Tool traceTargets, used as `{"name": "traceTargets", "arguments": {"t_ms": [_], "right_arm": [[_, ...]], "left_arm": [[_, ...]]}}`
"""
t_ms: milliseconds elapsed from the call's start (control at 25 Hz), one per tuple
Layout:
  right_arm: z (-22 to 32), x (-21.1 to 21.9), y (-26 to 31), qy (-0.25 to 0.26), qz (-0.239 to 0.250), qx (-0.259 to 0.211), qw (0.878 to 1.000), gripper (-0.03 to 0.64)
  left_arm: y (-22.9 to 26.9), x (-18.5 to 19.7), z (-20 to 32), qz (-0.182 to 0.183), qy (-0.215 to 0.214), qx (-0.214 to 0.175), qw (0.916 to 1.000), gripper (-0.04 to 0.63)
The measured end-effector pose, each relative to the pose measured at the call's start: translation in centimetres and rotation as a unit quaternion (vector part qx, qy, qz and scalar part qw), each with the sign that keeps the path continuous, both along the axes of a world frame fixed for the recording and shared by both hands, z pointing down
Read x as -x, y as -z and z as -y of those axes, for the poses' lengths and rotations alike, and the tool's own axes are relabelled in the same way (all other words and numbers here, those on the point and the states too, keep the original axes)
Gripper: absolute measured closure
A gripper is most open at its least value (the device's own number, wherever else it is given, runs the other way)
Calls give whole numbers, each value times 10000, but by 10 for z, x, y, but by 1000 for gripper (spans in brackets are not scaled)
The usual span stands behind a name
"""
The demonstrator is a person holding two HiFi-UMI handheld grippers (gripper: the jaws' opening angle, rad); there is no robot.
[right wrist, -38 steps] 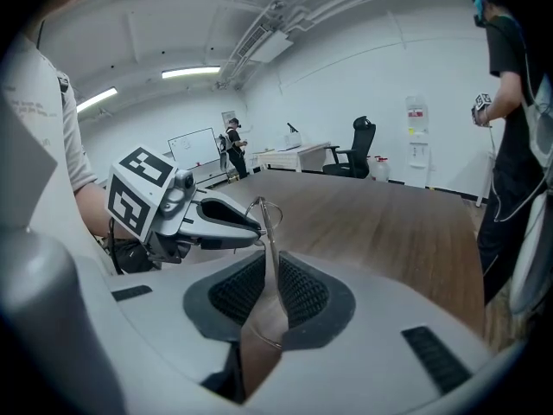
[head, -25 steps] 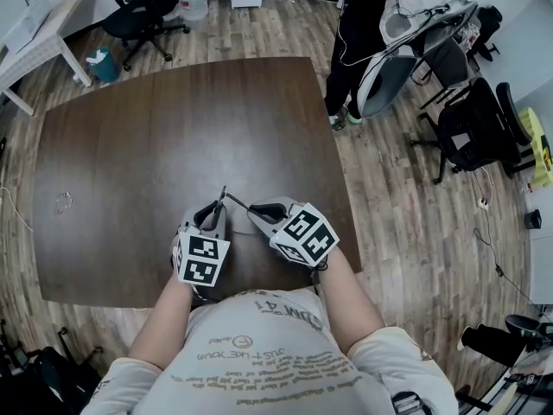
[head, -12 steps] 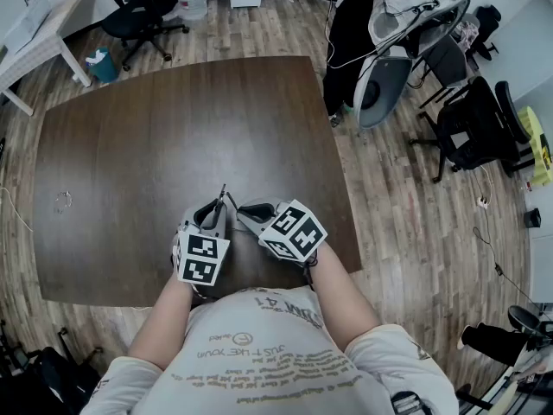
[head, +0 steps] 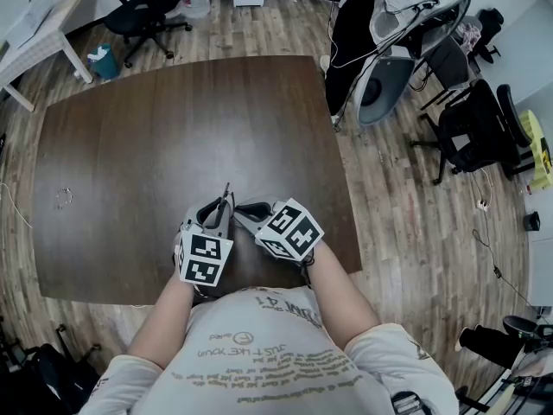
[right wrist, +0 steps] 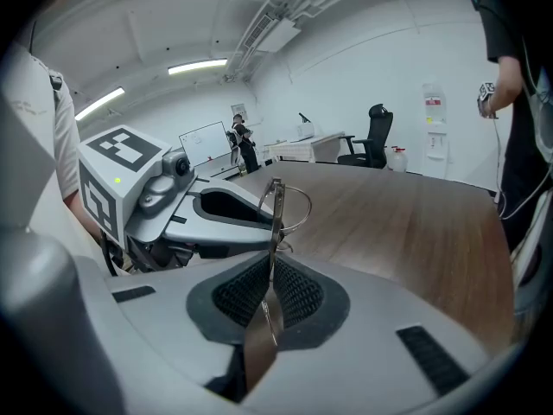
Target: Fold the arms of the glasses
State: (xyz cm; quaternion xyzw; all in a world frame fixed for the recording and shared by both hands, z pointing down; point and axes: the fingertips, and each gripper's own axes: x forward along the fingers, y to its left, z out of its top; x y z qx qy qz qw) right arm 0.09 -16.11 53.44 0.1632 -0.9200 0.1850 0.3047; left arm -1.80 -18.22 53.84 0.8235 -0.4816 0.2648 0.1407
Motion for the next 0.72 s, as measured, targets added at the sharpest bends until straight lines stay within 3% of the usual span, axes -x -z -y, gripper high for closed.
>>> {"name": "traceTargets", "arguments": {"t_ms": [720], "right_arm": [[1,3,-2,48,-143,-121,9998,588]], "left_arm": [[3,-1,3,-86,2,-89,9999,543]]}}
